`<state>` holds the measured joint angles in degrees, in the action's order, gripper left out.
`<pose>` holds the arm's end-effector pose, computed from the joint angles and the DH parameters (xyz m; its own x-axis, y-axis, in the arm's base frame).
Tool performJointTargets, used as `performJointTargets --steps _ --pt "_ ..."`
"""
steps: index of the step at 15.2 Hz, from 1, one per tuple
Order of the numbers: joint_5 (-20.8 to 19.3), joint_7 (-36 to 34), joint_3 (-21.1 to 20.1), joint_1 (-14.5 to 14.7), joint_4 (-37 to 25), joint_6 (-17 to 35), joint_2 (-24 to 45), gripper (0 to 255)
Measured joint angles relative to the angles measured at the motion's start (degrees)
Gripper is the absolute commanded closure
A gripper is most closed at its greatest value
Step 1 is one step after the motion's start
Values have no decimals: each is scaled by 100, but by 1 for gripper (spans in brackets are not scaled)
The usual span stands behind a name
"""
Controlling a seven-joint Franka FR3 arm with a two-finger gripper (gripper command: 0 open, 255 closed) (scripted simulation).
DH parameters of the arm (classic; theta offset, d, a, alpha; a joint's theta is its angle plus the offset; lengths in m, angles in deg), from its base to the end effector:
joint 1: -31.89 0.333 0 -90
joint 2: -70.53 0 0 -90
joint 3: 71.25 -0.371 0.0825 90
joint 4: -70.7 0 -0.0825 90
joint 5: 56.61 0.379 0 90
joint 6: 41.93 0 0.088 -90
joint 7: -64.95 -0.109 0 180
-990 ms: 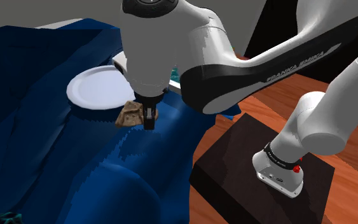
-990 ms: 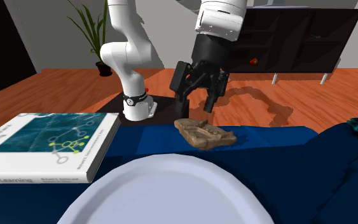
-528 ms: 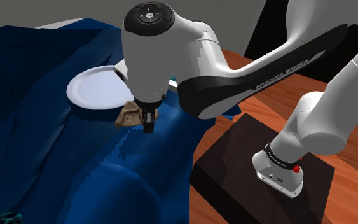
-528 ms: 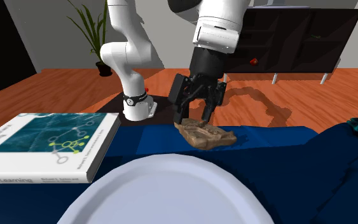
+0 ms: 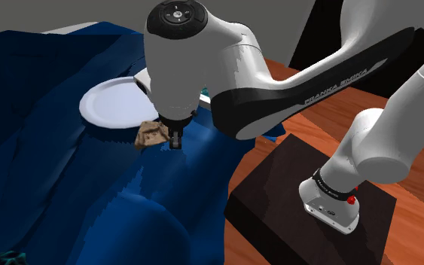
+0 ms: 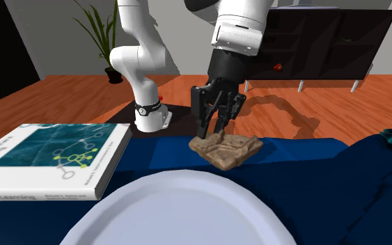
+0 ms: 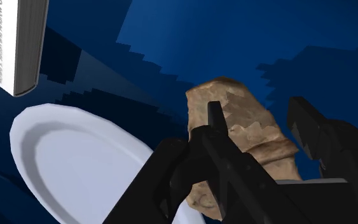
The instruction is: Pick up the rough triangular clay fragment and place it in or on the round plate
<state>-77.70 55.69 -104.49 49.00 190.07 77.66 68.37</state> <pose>0.3552 0.4048 0.5018 0.6168 0.7851 0.0568 0.7295 -0.5972 0.3334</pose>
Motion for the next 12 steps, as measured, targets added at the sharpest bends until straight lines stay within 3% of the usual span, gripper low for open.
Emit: performJointTargets --steps 7,12 --pt "14 18 0 2 -26 -21 -11 255" --pt "144 182 11 3 -234 -309 -100 255"
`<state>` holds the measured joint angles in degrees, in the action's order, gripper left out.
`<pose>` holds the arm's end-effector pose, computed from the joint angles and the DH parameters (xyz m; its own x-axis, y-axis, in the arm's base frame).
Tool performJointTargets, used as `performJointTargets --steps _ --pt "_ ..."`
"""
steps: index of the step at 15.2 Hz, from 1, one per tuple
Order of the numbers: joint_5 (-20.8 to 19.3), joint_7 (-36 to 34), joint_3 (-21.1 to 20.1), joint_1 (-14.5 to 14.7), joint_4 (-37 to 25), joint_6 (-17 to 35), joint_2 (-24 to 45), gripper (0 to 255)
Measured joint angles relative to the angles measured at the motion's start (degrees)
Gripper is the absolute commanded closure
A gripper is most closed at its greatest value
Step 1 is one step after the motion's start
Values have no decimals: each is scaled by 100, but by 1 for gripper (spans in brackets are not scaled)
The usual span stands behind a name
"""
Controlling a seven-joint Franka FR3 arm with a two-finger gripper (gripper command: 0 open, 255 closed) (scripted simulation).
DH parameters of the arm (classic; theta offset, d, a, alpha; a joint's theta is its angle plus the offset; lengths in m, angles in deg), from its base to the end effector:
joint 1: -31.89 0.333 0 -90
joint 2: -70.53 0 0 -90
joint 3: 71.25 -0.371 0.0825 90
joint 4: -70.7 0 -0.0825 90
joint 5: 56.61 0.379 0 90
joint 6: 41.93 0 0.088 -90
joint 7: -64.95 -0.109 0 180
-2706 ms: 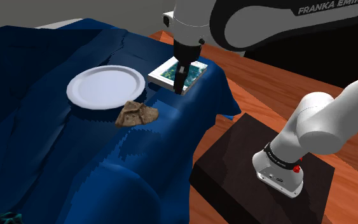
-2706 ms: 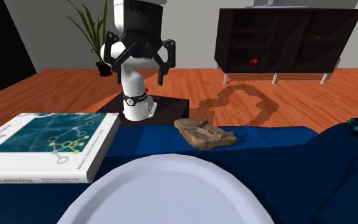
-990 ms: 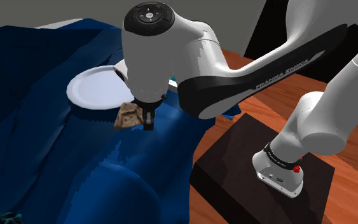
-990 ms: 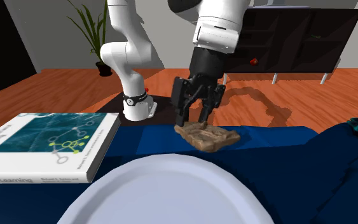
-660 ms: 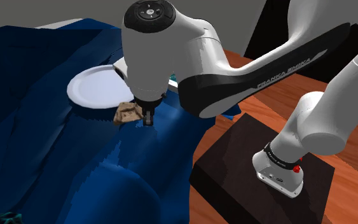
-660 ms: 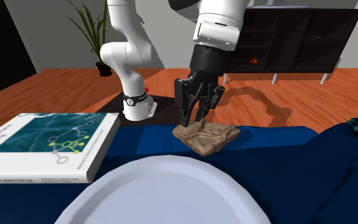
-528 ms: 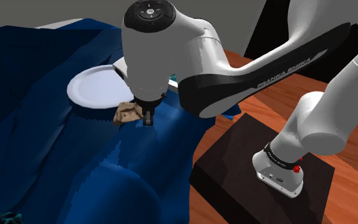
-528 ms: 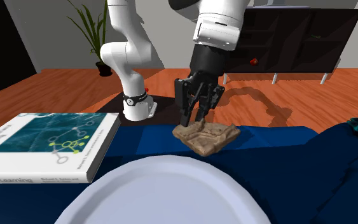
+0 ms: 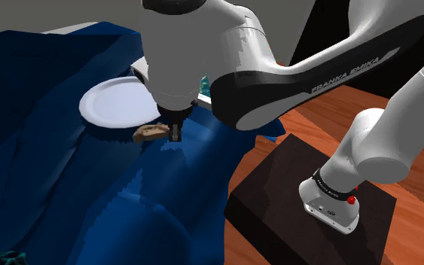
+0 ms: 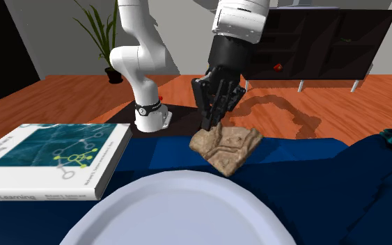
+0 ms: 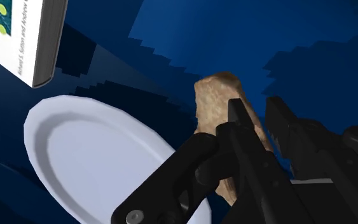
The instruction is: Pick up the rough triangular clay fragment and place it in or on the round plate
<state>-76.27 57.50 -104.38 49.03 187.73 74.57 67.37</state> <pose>0.3548 0.4046 0.5240 0.6168 0.7854 0.0520 0.7314 -0.5963 0.3307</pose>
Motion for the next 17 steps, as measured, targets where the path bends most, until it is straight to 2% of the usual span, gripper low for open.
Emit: performJointTargets --steps 11,17 --pt "225 328 21 7 -602 -720 -190 255" --pt "-171 609 181 -177 -1451 -827 585 255"
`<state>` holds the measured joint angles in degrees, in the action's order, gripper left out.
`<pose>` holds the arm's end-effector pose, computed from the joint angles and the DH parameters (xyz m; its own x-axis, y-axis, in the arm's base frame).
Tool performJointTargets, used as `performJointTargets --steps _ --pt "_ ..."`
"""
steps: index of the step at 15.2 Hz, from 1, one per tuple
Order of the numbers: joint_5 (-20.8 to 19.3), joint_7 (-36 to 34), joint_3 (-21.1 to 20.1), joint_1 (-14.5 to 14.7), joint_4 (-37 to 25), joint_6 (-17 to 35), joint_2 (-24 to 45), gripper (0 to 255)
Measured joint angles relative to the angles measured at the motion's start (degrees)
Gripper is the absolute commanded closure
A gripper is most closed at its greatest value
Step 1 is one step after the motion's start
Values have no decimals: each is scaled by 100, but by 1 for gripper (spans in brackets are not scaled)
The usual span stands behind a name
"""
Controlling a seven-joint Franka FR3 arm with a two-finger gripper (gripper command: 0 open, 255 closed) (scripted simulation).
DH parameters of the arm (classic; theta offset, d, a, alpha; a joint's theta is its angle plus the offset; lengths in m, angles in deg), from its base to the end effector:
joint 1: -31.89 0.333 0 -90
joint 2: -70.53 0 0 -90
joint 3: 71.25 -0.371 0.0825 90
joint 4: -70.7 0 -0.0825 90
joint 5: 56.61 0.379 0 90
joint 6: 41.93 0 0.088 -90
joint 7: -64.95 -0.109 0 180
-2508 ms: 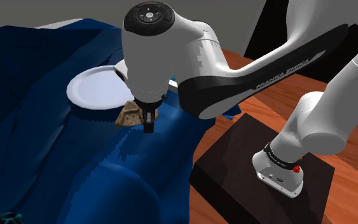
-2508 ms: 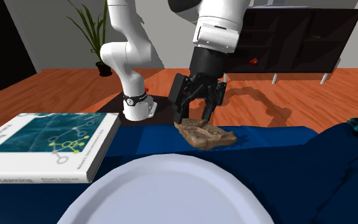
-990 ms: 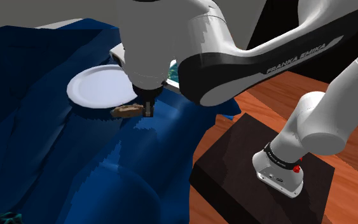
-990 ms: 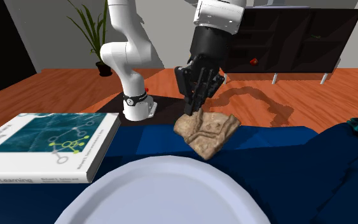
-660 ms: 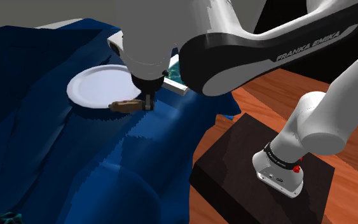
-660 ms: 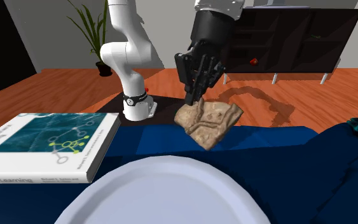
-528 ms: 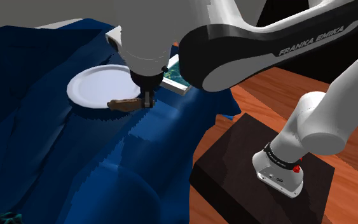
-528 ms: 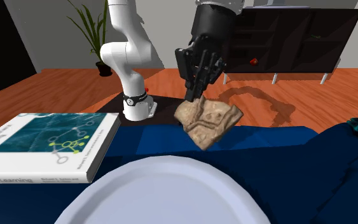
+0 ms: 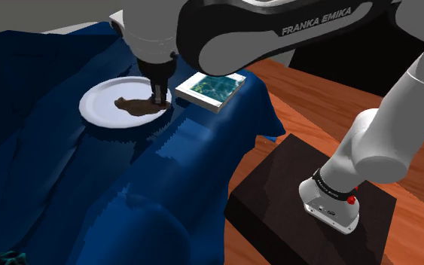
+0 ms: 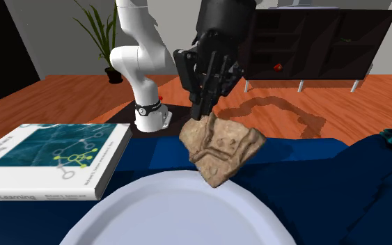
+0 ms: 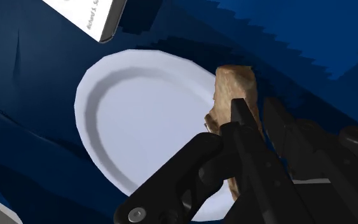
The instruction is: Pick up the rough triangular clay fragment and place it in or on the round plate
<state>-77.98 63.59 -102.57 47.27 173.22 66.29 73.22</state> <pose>0.4229 0.3990 0.5839 0.6166 0.7857 0.0491 0.7330 -0.5957 0.3284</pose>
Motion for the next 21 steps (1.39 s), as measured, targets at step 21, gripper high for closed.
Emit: performJointTargets --steps 21 --pt "-995 534 454 17 -2405 -71 2373 255"
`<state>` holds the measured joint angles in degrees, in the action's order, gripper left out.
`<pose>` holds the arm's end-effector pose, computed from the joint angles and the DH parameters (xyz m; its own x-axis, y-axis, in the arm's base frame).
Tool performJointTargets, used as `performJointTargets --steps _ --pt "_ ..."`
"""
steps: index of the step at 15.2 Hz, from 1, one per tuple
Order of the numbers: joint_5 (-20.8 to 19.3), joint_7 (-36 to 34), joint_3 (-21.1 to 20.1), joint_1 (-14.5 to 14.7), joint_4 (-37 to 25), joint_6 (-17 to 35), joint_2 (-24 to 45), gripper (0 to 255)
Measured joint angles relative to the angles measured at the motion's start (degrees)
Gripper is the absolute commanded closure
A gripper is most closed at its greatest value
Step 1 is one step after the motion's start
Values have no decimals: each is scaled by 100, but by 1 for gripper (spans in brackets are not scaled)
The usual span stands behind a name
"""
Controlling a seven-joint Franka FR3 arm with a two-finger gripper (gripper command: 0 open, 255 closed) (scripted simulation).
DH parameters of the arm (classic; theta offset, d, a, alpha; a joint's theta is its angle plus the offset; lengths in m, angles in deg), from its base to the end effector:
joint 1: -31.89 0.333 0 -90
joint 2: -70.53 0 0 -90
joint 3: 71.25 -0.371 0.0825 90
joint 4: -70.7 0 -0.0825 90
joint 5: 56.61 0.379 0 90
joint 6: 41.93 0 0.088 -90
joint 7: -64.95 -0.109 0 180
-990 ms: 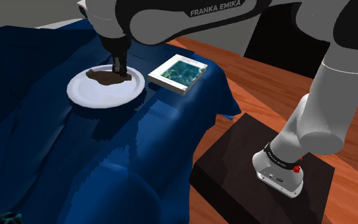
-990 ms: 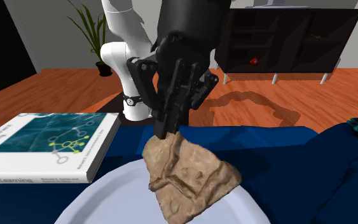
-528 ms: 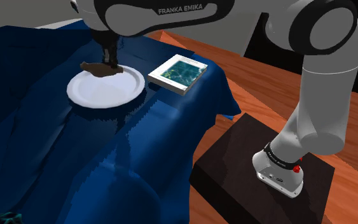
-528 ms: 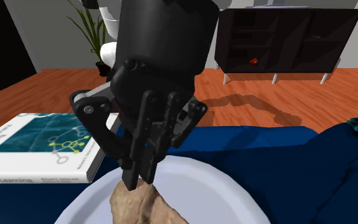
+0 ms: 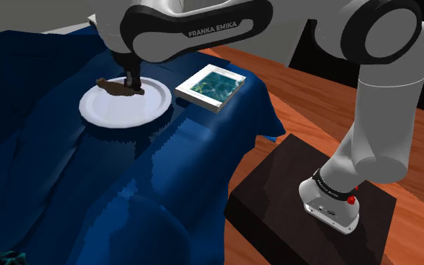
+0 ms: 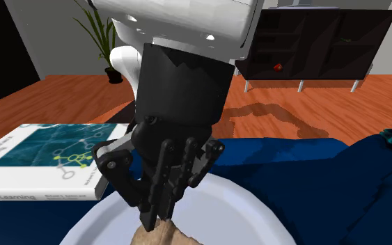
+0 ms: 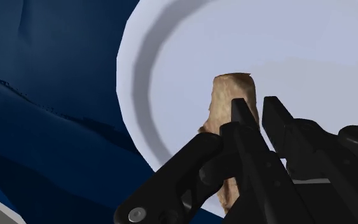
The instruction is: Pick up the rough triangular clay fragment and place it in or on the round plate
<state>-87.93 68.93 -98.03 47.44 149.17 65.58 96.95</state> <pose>0.6006 0.3940 0.5358 0.6156 0.7862 0.0540 0.7319 -0.5958 0.3307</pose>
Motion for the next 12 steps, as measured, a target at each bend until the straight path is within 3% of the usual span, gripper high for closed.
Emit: performJointTargets --steps 10,11,12 --pt "-84 -132 -11 -17 219 335 18 255" --pt "-79 -133 -14 -28 248 359 1 0" --pt "-73 -137 -6 -37 286 343 14 0"
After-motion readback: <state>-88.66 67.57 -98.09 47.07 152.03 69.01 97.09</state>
